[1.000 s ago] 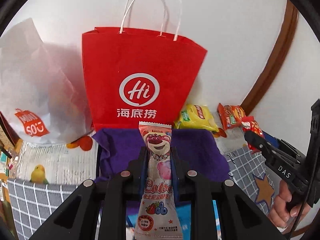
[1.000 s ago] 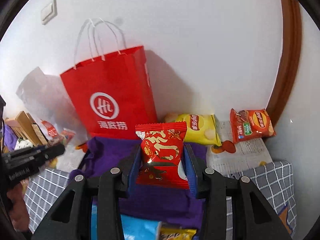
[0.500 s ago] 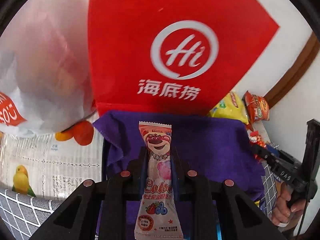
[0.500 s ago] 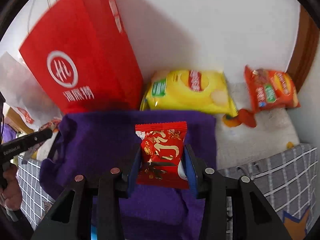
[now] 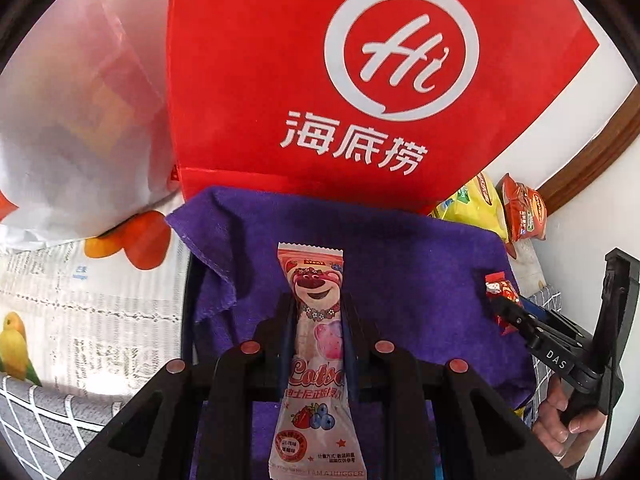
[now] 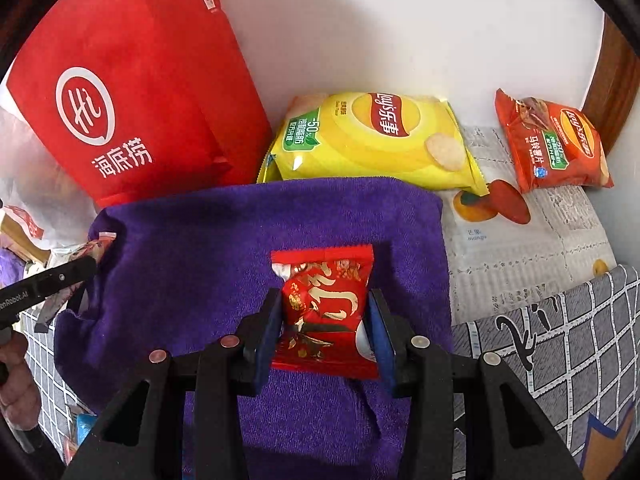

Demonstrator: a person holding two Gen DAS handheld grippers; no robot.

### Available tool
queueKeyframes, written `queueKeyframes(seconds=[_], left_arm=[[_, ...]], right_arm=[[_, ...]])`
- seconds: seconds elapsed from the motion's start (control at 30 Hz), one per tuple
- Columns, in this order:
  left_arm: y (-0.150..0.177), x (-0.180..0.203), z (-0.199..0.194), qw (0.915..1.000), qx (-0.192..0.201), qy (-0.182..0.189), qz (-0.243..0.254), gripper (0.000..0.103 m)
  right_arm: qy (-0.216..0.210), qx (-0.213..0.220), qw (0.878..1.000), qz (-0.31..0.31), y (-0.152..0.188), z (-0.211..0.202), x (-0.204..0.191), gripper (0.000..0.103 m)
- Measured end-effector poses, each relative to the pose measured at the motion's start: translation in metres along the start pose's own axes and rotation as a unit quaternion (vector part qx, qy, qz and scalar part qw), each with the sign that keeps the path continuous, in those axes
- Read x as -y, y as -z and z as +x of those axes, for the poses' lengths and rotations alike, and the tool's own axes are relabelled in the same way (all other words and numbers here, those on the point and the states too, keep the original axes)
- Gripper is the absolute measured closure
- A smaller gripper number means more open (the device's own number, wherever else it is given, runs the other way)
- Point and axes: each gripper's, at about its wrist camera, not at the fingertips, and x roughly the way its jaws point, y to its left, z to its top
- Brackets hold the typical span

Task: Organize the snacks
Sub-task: 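Carry both packets onto the purple towel and open both grippers, then grasp the blue biscuit packet with the right gripper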

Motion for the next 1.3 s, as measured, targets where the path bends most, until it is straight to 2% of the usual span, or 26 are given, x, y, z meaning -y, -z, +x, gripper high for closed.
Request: queueKeyframes(seconds=[0.07,0.17,0.37,0.43,0.5,0.57,0.67,0.77,0.9,1.07,1.23,1.3], left_arm=[[0.0,0.003,0.005,1.0,0.001,-0.003,0.001,0.083],[0.001,0.003,0.008,1.0,0.004,-0.004,0.002,0.083],[0.001,0.001,0.009,1.0,0.004,-0.007,-0.002,0.082],[0.001,0.001,0.007,1.0,0.005,-0.002,-0.003,0.076],[0.001,0.004,0.005,0.9999,0.004,0.009,0.006,0.074],[0.001,0.007,0.0,0.9998,0.006,0.011,0.013,0.065],[0.0,0.011,-0.008,0.9996,0.016,0.013,0.02,0.062],[-0.001,0.013,-0.018,0.9994,0.019,0.016,0.023,0.061],[-0.001,0.021,-0.034,0.9985,0.035,0.013,0.039,0.056],[0.0,0.03,-0.045,0.9976,0.04,0.022,0.052,0.055],[0.001,0.036,-0.053,0.9972,0.043,0.028,0.055,0.054],[0.002,0.038,-0.055,0.9971,0.043,0.029,0.056,0.054]], right_arm=[[0.003,-0.001,1.0,-0.003,0.0,-0.001,-0.001,0.059],[0.008,-0.005,1.0,-0.014,-0.004,-0.003,-0.004,0.048],[0.015,0.033,0.999,-0.018,-0.005,-0.035,-0.006,0.045],[0.006,0.047,0.999,-0.004,-0.004,-0.047,-0.003,0.045],[-0.002,0.054,0.999,0.003,-0.005,-0.057,-0.001,0.045],[0.002,0.066,0.998,0.002,-0.007,-0.065,-0.001,0.045],[0.027,0.082,0.996,-0.01,-0.008,-0.076,-0.005,0.045],[0.038,0.077,0.996,-0.017,-0.005,-0.087,-0.005,0.045],[0.057,0.08,0.995,-0.027,0.015,-0.104,0.0,0.045],[0.07,0.071,0.995,-0.007,0.062,-0.119,0.023,0.045],[0.081,0.023,0.996,0.018,0.118,-0.107,0.047,0.046],[0.077,0.002,0.997,0.023,0.135,-0.098,0.05,0.053]])
